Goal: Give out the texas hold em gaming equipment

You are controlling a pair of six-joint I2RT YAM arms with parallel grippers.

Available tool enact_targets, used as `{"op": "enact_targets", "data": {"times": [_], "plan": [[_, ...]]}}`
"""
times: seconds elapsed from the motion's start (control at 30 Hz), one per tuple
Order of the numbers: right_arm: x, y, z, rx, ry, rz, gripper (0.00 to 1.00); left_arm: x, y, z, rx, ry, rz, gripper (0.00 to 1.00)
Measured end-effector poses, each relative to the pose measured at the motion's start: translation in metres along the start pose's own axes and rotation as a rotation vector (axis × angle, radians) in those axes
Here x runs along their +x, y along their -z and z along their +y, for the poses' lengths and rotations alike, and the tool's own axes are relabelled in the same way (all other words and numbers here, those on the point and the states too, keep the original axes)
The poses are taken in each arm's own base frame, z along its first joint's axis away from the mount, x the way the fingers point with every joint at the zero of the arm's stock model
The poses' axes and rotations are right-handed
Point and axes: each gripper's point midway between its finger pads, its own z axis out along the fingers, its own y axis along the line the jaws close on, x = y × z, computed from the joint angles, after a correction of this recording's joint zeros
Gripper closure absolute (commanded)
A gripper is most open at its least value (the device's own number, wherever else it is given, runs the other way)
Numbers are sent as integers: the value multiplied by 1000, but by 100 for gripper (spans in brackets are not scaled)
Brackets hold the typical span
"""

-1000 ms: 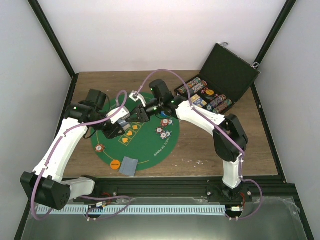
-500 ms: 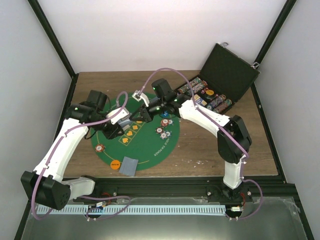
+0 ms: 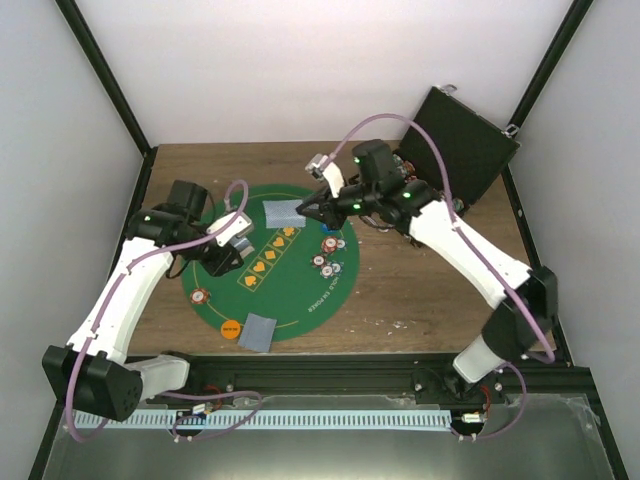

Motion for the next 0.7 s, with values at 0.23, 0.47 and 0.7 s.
{"op": "enact_targets", "data": {"times": [0.23,0.47,0.7], "plan": [[5,31,-5,169,107,-21,99,10,-1,12,-36,66,0,63],[42,-21,-49,346,217,133,99,28,5,64,-140,300,-12,63],[78,-121,-40,406,551,246,99,40,15,91,-219,424,-35,63]]}}
